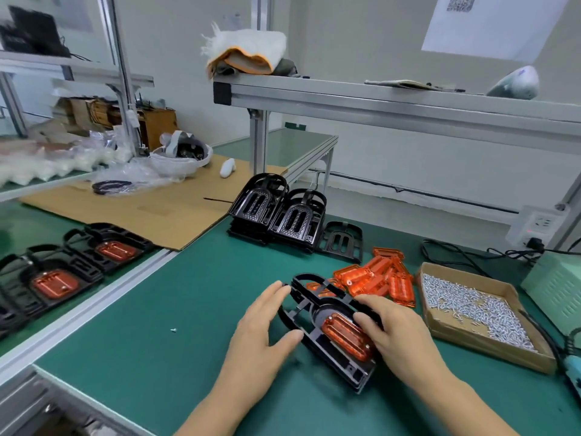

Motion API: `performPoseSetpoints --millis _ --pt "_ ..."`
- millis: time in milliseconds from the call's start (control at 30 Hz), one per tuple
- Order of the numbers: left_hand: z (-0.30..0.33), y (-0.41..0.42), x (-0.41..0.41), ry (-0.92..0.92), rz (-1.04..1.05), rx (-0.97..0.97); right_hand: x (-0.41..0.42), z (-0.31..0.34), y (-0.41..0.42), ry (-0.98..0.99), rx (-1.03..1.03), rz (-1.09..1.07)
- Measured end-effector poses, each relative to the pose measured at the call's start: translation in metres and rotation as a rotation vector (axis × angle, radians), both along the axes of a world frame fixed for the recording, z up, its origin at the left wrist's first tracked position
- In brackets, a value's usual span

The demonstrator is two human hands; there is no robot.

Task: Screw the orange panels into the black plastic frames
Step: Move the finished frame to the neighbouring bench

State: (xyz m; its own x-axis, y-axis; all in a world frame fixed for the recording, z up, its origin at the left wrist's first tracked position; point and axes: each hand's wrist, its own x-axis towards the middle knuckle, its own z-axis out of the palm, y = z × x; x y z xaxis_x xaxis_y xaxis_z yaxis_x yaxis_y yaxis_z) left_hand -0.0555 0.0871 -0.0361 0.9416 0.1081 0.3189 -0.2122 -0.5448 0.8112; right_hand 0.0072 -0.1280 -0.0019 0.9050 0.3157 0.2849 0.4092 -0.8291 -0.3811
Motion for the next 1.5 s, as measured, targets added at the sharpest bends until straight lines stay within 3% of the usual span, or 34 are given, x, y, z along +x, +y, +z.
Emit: performPoseSetpoints --millis 233,667,933,1133,1500 --pt "0.005 0.016 0.0 0.072 0.194 -0.47 0.009 0.011 0.071 -0.062 0.084 0.059" --pt "0.025 0.109 0.018 -0.041 0.618 -0.488 0.021 0.023 0.227 0.023 0.138 0.22" --pt "0.034 0.184 0.036 -0.171 0.782 -0.625 0.031 0.02 0.296 0.332 0.326 0.395" --pt "0.031 0.211 0.054 -0.139 0.84 -0.583 0.038 0.011 0.331 0.408 0.323 0.419" --pt "0.035 0.249 0.089 0.015 0.989 -0.228 0.069 0.009 0.385 0.385 0.34 0.398"
